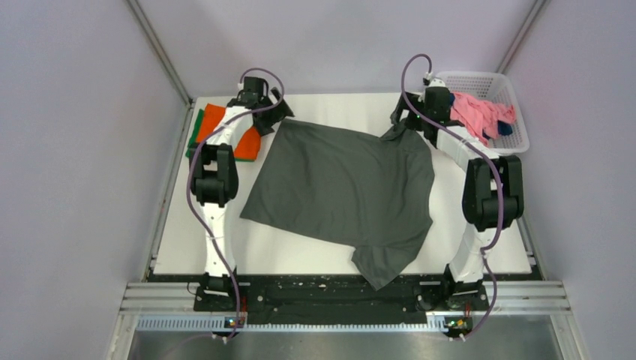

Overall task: Fold and stack the t-shirts
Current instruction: Flatten out the tshirt

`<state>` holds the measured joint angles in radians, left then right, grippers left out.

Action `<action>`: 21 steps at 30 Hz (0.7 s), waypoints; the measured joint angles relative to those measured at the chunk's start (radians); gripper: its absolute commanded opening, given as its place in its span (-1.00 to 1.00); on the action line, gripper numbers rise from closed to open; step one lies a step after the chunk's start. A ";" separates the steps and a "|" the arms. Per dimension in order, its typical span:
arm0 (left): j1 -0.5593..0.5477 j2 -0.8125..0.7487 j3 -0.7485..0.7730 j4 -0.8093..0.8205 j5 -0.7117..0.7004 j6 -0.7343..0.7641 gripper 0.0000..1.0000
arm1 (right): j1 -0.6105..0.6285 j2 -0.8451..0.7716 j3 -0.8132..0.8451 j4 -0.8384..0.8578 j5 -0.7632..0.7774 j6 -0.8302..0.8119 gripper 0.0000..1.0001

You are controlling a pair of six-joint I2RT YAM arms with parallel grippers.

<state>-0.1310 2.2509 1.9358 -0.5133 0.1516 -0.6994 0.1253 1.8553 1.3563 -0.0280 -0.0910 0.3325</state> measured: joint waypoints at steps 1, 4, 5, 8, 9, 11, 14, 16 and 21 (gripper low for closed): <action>-0.009 -0.033 -0.041 0.002 -0.006 0.008 0.97 | 0.006 -0.017 -0.021 0.001 -0.015 0.002 0.85; -0.056 -0.160 -0.183 0.013 -0.038 0.033 0.98 | 0.031 -0.037 -0.063 0.007 -0.043 0.013 0.86; -0.073 -0.197 -0.221 0.017 -0.043 0.037 0.98 | 0.040 -0.036 -0.073 0.009 -0.049 0.020 0.86; -0.131 -0.322 -0.369 0.057 -0.055 0.043 0.98 | 0.065 -0.021 -0.095 0.012 -0.065 0.046 0.86; -0.146 -0.349 -0.406 0.067 -0.052 0.043 0.98 | 0.071 -0.012 -0.095 0.013 -0.068 0.053 0.86; -0.171 -0.393 -0.486 0.084 -0.045 0.042 0.98 | 0.079 0.017 -0.093 0.016 -0.068 0.062 0.86; -0.177 -0.406 -0.582 0.100 -0.044 0.040 0.97 | 0.083 0.087 -0.069 0.018 -0.064 0.069 0.86; -0.175 -0.405 -0.635 0.101 -0.044 0.036 0.98 | 0.084 0.134 -0.044 0.013 -0.054 0.073 0.86; -0.171 -0.405 -0.731 0.106 -0.056 0.027 0.98 | 0.084 0.218 0.032 0.025 -0.018 0.083 0.86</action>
<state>-0.3023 1.8462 1.2053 -0.4072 0.0952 -0.6720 0.2092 2.0731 1.3884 -0.0029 -0.1089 0.4156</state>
